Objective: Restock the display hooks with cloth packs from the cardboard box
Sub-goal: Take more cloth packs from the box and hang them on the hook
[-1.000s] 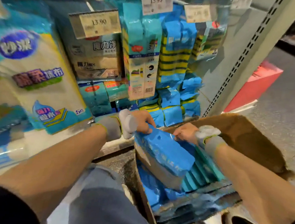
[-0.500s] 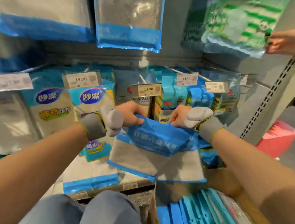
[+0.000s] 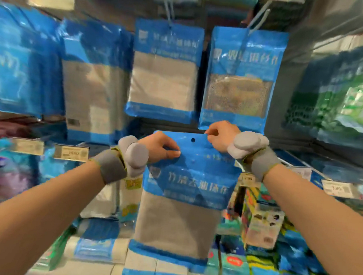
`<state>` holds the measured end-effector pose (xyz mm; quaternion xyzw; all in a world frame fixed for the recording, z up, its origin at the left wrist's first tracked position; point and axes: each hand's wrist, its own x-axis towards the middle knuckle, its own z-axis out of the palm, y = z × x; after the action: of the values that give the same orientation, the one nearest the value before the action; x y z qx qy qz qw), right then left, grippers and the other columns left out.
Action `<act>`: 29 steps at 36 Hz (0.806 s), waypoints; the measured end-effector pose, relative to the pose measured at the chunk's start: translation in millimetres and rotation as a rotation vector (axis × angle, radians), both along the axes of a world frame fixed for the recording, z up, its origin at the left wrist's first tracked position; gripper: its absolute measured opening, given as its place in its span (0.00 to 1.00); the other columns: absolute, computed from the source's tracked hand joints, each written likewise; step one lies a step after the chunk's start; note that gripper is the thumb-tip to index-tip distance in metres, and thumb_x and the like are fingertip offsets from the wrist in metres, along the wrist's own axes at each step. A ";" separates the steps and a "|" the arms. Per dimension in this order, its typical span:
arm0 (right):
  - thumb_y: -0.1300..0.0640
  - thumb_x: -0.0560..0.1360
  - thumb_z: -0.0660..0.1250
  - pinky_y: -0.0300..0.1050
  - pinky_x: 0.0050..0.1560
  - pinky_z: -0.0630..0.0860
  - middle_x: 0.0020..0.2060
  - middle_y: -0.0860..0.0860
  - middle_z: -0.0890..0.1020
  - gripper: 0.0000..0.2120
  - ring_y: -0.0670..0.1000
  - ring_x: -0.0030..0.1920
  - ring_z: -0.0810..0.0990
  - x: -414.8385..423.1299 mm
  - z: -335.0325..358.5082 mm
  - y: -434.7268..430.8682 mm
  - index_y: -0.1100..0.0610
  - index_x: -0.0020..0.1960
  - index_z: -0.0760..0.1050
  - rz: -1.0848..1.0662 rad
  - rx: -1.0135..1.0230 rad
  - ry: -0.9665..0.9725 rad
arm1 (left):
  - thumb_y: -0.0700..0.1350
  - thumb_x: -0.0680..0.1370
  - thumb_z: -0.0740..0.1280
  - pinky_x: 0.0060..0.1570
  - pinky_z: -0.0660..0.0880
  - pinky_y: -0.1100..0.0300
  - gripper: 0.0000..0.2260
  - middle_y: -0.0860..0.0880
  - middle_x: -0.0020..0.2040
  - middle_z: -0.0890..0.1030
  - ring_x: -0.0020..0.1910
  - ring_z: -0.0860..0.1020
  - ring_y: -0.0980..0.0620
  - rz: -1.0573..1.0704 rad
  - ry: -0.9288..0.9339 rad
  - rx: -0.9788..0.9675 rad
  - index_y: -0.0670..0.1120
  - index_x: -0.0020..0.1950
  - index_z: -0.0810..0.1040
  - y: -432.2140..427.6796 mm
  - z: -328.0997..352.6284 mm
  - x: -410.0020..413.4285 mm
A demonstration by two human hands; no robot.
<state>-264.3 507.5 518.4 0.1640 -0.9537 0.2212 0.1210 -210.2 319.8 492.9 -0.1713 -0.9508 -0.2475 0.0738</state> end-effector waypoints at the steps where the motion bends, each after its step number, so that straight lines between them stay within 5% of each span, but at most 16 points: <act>1: 0.61 0.78 0.60 0.40 0.48 0.69 0.57 0.55 0.81 0.13 0.58 0.57 0.78 0.4 2.3 -2.4 0.55 0.59 0.78 0.004 -0.032 -0.021 | 0.40 0.78 0.65 0.37 0.67 0.79 0.10 0.42 0.55 0.82 0.34 0.73 0.75 0.003 -0.003 0.034 0.38 0.56 0.80 -0.5 2.0 0.3; 4: 0.62 0.76 0.61 0.39 0.44 0.69 0.49 0.55 0.82 0.13 0.55 0.51 0.79 -7.2 25.3 -26.4 0.57 0.57 0.79 0.036 -0.182 -0.002 | 0.41 0.77 0.65 0.36 0.67 0.78 0.09 0.47 0.50 0.81 0.30 0.72 0.72 0.097 0.066 0.086 0.41 0.55 0.82 -20.5 23.2 2.6; 7: 0.57 0.73 0.64 0.49 0.40 0.74 0.41 0.62 0.81 0.11 0.55 0.40 0.77 -16.1 50.7 -47.3 0.65 0.46 0.80 0.060 -0.294 0.037 | 0.42 0.76 0.67 0.40 0.68 0.75 0.09 0.50 0.50 0.82 0.47 0.75 0.63 0.194 0.166 0.178 0.45 0.54 0.83 -41.1 45.8 2.7; 9: 0.54 0.72 0.68 0.46 0.36 0.73 0.36 0.63 0.78 0.12 0.53 0.36 0.73 -16.7 64.7 -55.5 0.63 0.39 0.78 0.110 -0.354 0.014 | 0.41 0.75 0.68 0.44 0.69 0.77 0.08 0.51 0.50 0.82 0.51 0.77 0.58 0.239 0.209 0.216 0.45 0.53 0.83 -46.4 58.8 3.5; 11: 0.54 0.72 0.70 0.43 0.36 0.69 0.35 0.58 0.76 0.10 0.52 0.36 0.72 -18.6 80.0 -63.2 0.61 0.40 0.80 0.157 -0.432 0.022 | 0.41 0.75 0.69 0.47 0.71 0.72 0.08 0.50 0.50 0.83 0.51 0.78 0.56 0.269 0.254 0.245 0.45 0.53 0.84 -51.8 72.3 2.6; 16: 0.53 0.73 0.71 0.38 0.37 0.70 0.33 0.48 0.77 0.13 0.46 0.34 0.74 -36.1 127.7 -83.1 0.62 0.51 0.81 0.195 -0.495 0.152 | 0.41 0.75 0.68 0.36 0.65 0.78 0.07 0.50 0.45 0.82 0.42 0.75 0.59 0.327 0.364 0.318 0.43 0.50 0.84 -66.9 104.8 -7.9; 19: 0.51 0.73 0.71 0.41 0.47 0.72 0.41 0.49 0.79 0.13 0.47 0.43 0.76 -39.8 151.0 -94.2 0.58 0.52 0.82 0.228 -0.547 0.251 | 0.42 0.74 0.69 0.32 0.67 0.76 0.07 0.52 0.37 0.80 0.33 0.72 0.62 0.356 0.366 0.382 0.44 0.49 0.84 -69.8 116.4 -14.5; 23: 0.30 0.58 0.64 0.58 0.60 0.72 0.44 0.46 0.84 0.13 0.54 0.55 0.79 -64.4 177.9 -108.7 0.37 0.34 0.80 0.152 -0.546 0.441 | 0.43 0.74 0.69 0.29 0.66 0.78 0.06 0.53 0.36 0.79 0.37 0.74 0.58 0.377 0.389 0.408 0.46 0.49 0.84 -73.8 130.6 -20.8; 26: 0.33 0.67 0.64 0.56 0.65 0.65 0.55 0.50 0.81 0.19 0.56 0.66 0.68 -51.2 194.2 -121.8 0.43 0.50 0.81 0.031 -0.510 0.490 | 0.42 0.74 0.69 0.28 0.65 0.80 0.06 0.50 0.38 0.80 0.39 0.75 0.56 0.393 0.410 0.423 0.48 0.49 0.84 -78.4 138.5 -22.2; 29: 0.39 0.74 0.62 0.52 0.59 0.61 0.46 0.48 0.75 0.15 0.55 0.66 0.63 -52.9 205.7 -123.5 0.45 0.55 0.79 -0.104 -0.515 0.519 | 0.42 0.73 0.70 0.42 0.71 0.71 0.06 0.49 0.39 0.80 0.43 0.76 0.54 0.384 0.400 0.437 0.50 0.49 0.83 -79.7 140.4 -22.2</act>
<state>-317.2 384.0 724.1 0.1303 -0.8113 0.3987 0.4073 -232.5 240.0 633.3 -0.0143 -0.8569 -0.3884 0.3385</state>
